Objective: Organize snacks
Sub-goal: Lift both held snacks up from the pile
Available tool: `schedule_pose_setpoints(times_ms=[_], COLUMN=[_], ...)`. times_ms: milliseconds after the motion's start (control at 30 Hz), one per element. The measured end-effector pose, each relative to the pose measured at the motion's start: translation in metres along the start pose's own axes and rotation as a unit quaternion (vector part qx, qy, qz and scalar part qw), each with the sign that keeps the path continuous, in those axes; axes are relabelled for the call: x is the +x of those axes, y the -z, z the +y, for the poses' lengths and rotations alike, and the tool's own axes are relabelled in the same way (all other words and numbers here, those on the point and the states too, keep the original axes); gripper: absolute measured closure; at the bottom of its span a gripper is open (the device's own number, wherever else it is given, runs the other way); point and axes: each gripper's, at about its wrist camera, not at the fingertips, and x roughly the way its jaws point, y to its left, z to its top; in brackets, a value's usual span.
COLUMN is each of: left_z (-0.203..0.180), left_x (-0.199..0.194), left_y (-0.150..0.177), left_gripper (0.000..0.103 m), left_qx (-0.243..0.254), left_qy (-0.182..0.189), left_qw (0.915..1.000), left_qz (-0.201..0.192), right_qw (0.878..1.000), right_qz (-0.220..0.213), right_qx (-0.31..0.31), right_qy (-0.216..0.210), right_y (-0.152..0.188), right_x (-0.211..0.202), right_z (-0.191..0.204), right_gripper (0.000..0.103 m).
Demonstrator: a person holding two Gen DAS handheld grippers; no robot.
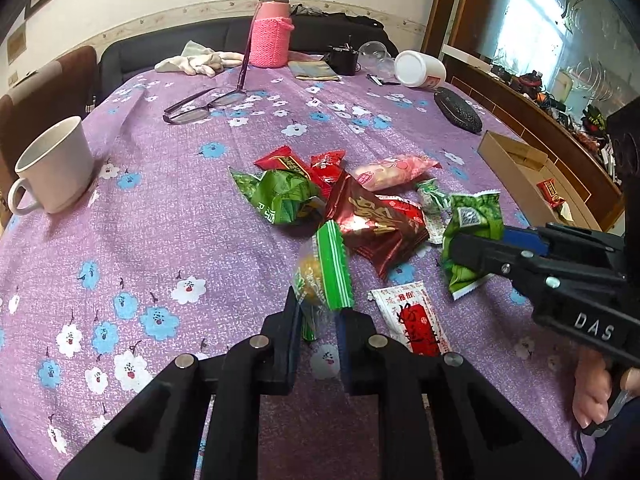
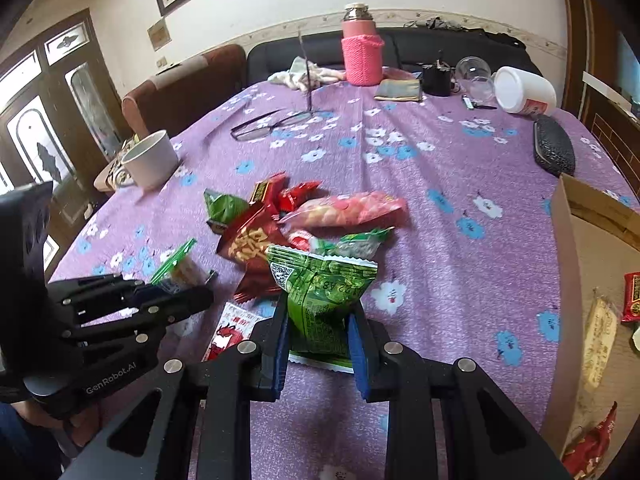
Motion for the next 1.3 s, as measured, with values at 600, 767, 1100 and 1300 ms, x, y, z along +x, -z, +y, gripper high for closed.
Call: schedule_pose_setpoints(times_ms=[600,767,1100,1300], left_z=[0.003,0.001,-0.003,-0.005], left_x=[-0.016,-0.017,-0.02,-0.022], left_y=[-0.006,-0.006,-0.005,-0.005], left_gripper=[0.089,0.089,0.089,0.089], left_qx=[-0.015,-0.009,0.003,0.008], left_qy=[-0.004,-0.01,-0.02,-0.022], left_qw=[0.9988,0.9986,0.9979,0.9977], left_qz=[-0.047,-0.051,-0.061,-0.064], right_qw=[0.999,1.0,0.999,0.999], right_qz=[-0.021,-0.02,-0.03,-0.034], right_qx=[0.025,0.02,0.015,0.02], right_qy=[-0.01,-0.004,0.007,0.003], right_y=[-0.003,-0.003,-0.002,-0.003], right_x=[-0.011,-0.011,-0.013,-0.015], right_z=[-0.009,-0.008,-0.009,-0.012], right_gripper=[0.075,0.075,0.074,0.074])
